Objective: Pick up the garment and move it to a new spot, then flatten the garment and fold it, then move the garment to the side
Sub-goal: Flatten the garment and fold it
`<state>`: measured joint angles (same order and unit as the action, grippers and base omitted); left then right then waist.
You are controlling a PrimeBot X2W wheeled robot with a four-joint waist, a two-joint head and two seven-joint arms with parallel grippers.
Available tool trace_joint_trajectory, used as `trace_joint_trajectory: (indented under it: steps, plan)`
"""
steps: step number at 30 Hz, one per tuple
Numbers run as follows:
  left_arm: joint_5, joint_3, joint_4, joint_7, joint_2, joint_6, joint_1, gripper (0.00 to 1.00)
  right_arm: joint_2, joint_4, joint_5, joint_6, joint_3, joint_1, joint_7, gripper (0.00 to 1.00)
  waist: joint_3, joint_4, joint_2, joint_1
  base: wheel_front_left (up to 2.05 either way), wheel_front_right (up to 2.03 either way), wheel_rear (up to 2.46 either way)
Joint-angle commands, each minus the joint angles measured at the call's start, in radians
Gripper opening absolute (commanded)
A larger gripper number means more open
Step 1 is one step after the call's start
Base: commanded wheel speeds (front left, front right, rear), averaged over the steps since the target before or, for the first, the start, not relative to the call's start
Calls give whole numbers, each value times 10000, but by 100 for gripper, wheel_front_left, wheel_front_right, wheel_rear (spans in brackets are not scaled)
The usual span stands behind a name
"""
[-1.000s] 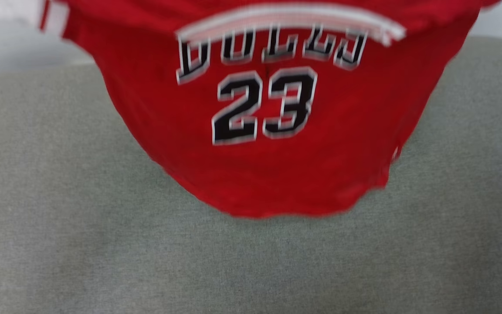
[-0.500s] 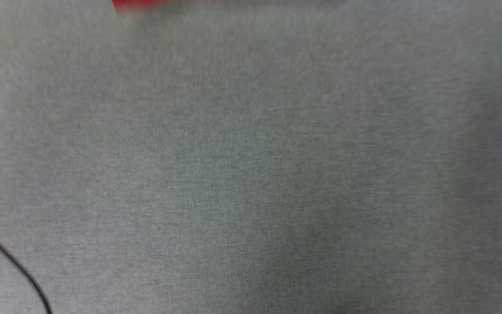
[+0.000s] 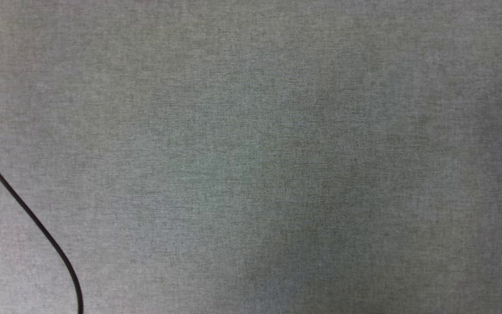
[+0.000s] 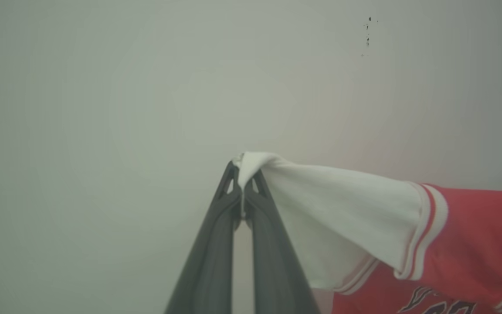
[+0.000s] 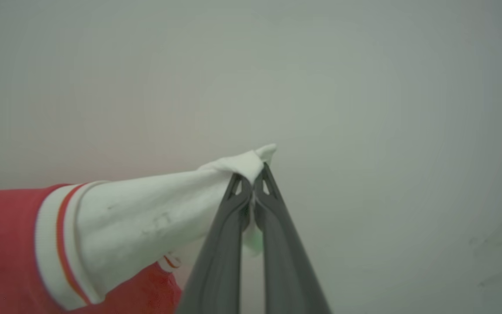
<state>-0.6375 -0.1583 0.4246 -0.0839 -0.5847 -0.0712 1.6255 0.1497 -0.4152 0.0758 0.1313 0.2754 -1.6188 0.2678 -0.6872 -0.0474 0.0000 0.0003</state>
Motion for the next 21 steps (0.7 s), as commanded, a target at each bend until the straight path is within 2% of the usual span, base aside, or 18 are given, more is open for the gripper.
trace_joint_trajectory:
  steps: [1,6,13,18,21]
  plan:
    - [17,-64,236,205,95,-78,-299,0,13,-273,-94,-9,-6,362,-146,0,-19,-61,0,-3,0,0,0]
    - [-6,-503,782,730,416,-302,-1500,0,15,-969,69,-9,-180,1307,-349,0,235,-142,0,-3,0,0,0]
    - [-95,-1173,1184,1279,709,-444,-4149,0,209,-1555,449,-9,-654,3419,399,0,1160,-210,0,-3,0,0,0]
    - [-88,-1547,1053,1234,632,-376,-6114,0,524,-1556,905,-9,-1151,5094,947,0,2025,-252,0,-3,0,0,0]
    - [107,-1822,764,1017,338,-194,-7333,0,687,-1456,1216,-9,-1423,6060,1318,0,2548,-248,0,-3,0,0,0]
